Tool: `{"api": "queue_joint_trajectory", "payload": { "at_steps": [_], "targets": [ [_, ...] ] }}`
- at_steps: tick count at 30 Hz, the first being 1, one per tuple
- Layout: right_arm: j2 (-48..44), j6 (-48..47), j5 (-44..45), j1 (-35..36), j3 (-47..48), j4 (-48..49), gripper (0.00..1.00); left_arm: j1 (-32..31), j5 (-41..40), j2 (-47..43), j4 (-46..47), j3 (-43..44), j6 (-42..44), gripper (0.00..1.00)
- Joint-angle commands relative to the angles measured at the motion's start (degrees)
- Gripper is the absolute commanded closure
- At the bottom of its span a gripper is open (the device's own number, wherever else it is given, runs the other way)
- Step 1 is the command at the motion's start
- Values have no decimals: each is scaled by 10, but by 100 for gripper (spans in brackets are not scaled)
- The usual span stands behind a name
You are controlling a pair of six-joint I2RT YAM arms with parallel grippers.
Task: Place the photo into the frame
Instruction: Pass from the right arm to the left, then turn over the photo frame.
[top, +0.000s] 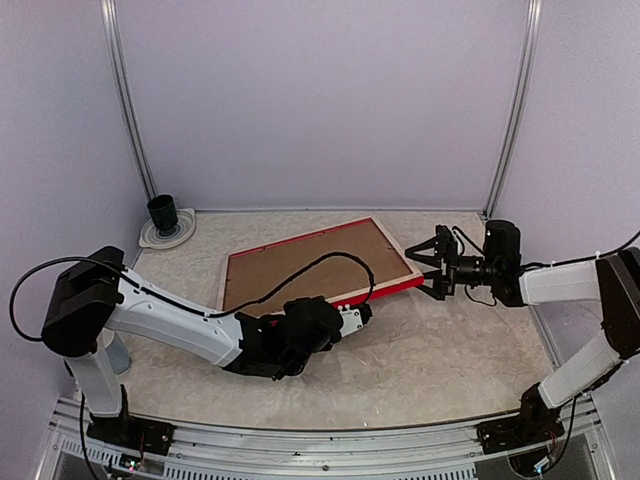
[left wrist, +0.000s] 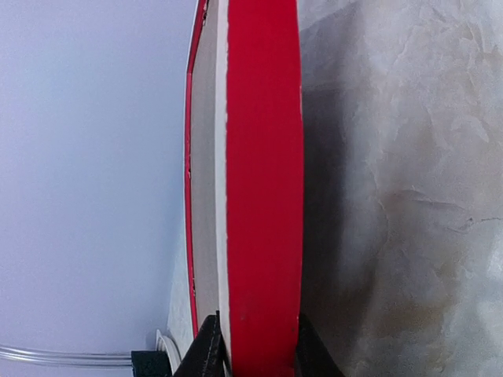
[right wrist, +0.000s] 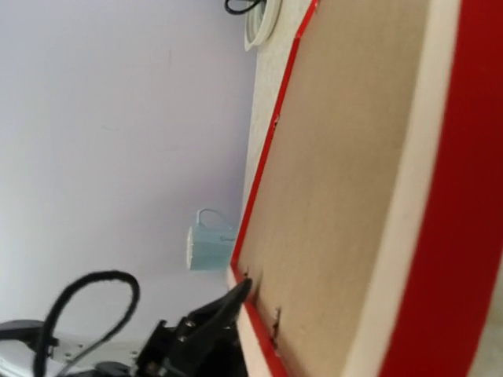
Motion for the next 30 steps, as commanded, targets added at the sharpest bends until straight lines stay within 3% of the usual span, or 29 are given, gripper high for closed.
{"api": "queue_joint_trajectory", "payload": {
  "at_steps": [1,5,11,15,19,24,30],
  "targets": [
    [-54,-124,52,-16,47,-173,1,9,-16,-52,51,41,-14,98],
    [-85,-203,127,-34,83,-291,1,14,-9,-64,59,47,-7,98],
    [-121,-305,260,-55,114,-372,1,22,15,-86,56,72,-12,98],
    [-172,-373,398,-55,92,-368,1,37,58,-106,18,104,-48,98],
    [-239,-435,501,-54,15,-291,1,55,99,-116,-35,154,-88,98],
    [-296,-483,515,-54,-58,-216,1,77,142,-110,-101,215,-138,98],
    [-285,-493,469,-54,-54,-234,1,91,165,-101,-136,256,-164,98]
  ]
}}
